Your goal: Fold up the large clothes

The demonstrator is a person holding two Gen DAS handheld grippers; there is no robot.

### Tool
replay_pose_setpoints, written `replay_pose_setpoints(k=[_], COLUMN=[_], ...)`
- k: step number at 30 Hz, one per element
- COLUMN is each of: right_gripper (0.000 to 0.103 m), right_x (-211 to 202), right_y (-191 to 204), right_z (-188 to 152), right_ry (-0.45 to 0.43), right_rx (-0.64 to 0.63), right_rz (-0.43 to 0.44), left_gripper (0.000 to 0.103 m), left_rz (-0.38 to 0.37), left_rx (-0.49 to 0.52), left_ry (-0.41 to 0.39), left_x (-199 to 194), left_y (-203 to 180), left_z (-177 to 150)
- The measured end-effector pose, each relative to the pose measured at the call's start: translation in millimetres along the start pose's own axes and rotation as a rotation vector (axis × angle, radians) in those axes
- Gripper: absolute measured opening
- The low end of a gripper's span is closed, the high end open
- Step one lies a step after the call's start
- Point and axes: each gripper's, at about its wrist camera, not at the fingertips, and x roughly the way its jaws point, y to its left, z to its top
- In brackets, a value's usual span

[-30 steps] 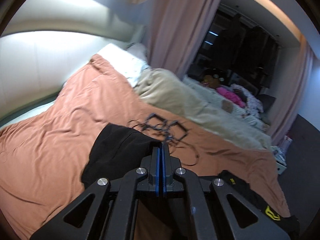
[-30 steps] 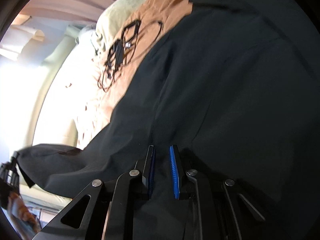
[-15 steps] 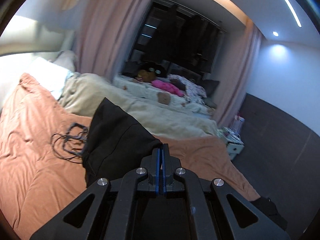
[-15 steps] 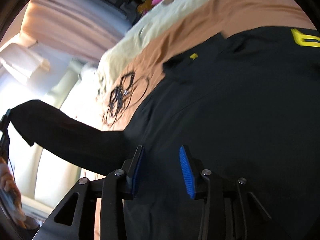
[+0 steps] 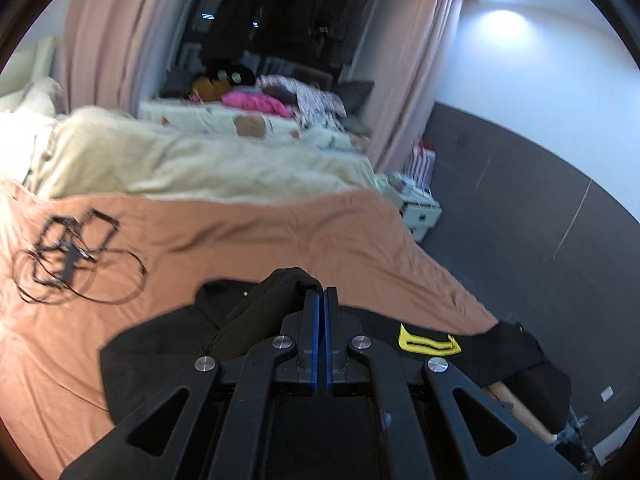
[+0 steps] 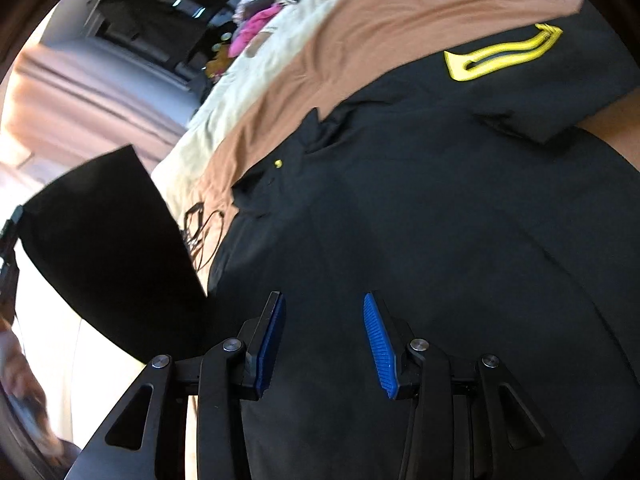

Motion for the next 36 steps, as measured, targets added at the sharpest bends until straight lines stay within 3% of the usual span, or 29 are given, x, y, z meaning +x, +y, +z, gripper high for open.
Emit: replay_pose_setpoints(k=[6, 10, 12, 13, 14, 16, 20, 25, 27, 29, 32, 36], right_gripper=[0.042, 0.042, 0.042, 0.042, 0.043, 0.051, 0.058, 0.062, 0.073, 0.085, 0.089, 0.090], right_x=[-7.8, -26.0, -27.8, -30.1, -30.8, -31.9, -26.3, -4.5, 5.7, 14.9, 28.3, 61.6], right_y=[-20.5, -41.2, -48.0, -51.0, -52.7, -55.7, -47.1, -16.9, 2.7, 17.3, 40.7, 65.8], right_z=[12.1, 9.5, 8.4, 11.2, 12.2, 11.8, 10.4, 7.2, 0.2, -4.4, -12.4, -27.8], right_ry=[-0.021, -0.026, -0.031, -0.034, -0.035, -0.039, -0.029, 0.018, 0.041, 0.054, 0.032, 0.067], right_rx=[0.065, 0.105, 0.135, 0.149, 0.160, 0.180, 0.154, 0.031, -0.050, -0.109, -0.223, -0.371], right_rz=[-0.009, -0.022, -0.022, -0.020, -0.018, -0.008, -0.017, -0.047, -0.049, -0.052, -0.123, -0.248], left_gripper=[0.004, 0.006, 0.008, 0.020, 0.050, 0.089, 0.090, 0.091, 0.090, 0.083, 0.068, 0.061], left_rz=[-0.081, -0.169, -0.190, -0.186, -0.174, -0.176, -0.121, 0.028, 0.074, 0.132, 0.208, 0.289], left_rx=[0.009, -0.013, -0.062, -0.063, -0.065, -0.087, -0.092, -0.083, -0.098, -0.109, -0.128, -0.168], left_ry=[0.104, 0.371, 0.455, 0.465, 0.469, 0.450, 0.390, 0.351, 0.337, 0.325, 0.336, 0.363], left_x=[48.5, 92.4, 102.1, 100.6, 97.4, 88.0, 56.4, 24.8, 9.6, -2.3, -13.6, -21.2], left_y=[-22.2, -30.2, -24.8, -23.6, -20.1, -14.9, 8.5, 50.4, 70.7, 92.8, 120.0, 157.8], left_z=[-28.6, -63.7, -83.8, -90.8, -96.0, -100.0, -95.6, -96.4, -101.0, -106.6, -117.1, -142.6])
